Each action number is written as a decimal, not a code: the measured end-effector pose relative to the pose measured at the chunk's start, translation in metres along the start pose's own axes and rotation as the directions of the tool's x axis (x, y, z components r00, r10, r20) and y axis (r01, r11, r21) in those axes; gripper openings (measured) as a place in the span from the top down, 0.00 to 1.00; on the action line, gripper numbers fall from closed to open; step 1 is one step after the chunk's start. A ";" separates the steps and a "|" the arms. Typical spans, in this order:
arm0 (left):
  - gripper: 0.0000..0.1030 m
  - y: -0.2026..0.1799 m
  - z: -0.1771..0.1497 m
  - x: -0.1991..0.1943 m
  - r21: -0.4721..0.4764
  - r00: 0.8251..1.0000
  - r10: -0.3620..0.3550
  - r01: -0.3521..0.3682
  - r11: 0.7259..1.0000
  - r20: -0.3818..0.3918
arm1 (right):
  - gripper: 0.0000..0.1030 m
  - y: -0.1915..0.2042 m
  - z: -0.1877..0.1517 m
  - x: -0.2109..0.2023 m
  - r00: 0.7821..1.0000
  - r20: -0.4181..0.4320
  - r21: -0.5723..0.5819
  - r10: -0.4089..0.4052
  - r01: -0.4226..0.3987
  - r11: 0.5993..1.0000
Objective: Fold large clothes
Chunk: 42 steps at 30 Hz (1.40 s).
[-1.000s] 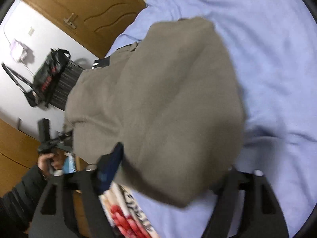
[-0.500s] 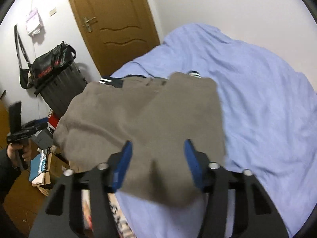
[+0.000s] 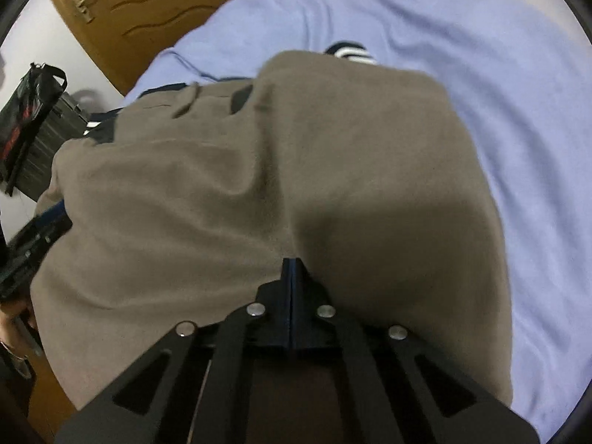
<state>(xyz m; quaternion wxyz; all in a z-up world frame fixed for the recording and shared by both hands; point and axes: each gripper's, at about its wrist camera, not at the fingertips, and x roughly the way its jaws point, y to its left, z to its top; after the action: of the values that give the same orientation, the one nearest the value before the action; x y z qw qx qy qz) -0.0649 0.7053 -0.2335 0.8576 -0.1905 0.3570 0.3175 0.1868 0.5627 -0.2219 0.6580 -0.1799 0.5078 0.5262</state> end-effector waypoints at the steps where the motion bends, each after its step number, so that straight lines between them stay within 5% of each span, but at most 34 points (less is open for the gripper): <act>1: 0.35 0.001 0.000 0.006 -0.001 1.000 0.002 -0.002 1.000 -0.010 | 1.00 -0.001 0.001 0.004 1.000 -0.004 0.003 -0.001 0.001 1.000; 5: 0.35 -0.007 0.001 -0.006 0.021 0.999 0.033 -0.032 0.999 -0.026 | 1.00 0.007 -0.005 -0.007 1.000 0.002 -0.021 0.002 -0.002 1.000; 10: 0.33 -0.017 -0.010 -0.055 0.012 1.000 0.007 -0.007 1.000 0.001 | 0.75 0.026 -0.036 -0.076 0.992 0.091 -0.050 0.089 -0.085 0.995; 13: 0.21 -0.030 -0.025 -0.094 0.006 1.000 -0.010 0.010 1.000 0.028 | 0.75 0.048 -0.065 -0.117 0.987 0.111 -0.092 0.119 -0.109 0.990; 15: 0.20 -0.043 -0.036 -0.122 0.007 0.998 -0.029 0.029 1.000 0.051 | 0.64 0.067 -0.082 -0.143 0.985 0.126 -0.115 0.118 -0.103 0.988; 17: 0.13 -0.051 -0.044 -0.144 -0.010 0.997 -0.056 0.057 0.998 0.057 | 0.26 0.082 -0.098 -0.167 0.977 0.156 -0.123 0.144 -0.126 0.984; 20: 0.12 -0.066 -0.058 -0.179 -0.036 0.995 -0.079 0.081 0.996 0.064 | 0.04 0.107 -0.135 -0.205 0.957 0.199 -0.142 0.209 -0.183 0.973; 24: 0.12 -0.091 -0.081 -0.223 0.016 0.993 -0.076 0.075 0.997 0.095 | 0.04 0.131 -0.194 -0.240 0.930 0.298 -0.169 0.214 -0.169 0.971; 29: 0.12 -0.105 -0.103 -0.257 0.010 0.990 -0.090 0.089 0.996 0.110 | 0.04 0.136 -0.234 -0.267 0.903 0.405 -0.061 0.145 -0.132 0.989; 32: 0.12 -0.109 -0.110 -0.268 -0.010 0.987 -0.114 0.116 0.993 0.113 | 0.04 0.134 -0.239 -0.273 0.915 0.379 -0.028 0.138 -0.137 0.990; 42: 0.12 -0.135 -0.129 -0.305 0.025 0.980 -0.120 0.118 0.993 0.158 | 0.04 0.162 -0.264 -0.298 0.904 0.389 -0.106 0.177 -0.147 0.984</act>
<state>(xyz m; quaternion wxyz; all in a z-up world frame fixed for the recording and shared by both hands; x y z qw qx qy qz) -0.2016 0.4114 -0.0829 0.9022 -0.1791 0.2779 0.2771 -0.0607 0.2688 -0.0291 0.6943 -0.0509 0.3570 0.6228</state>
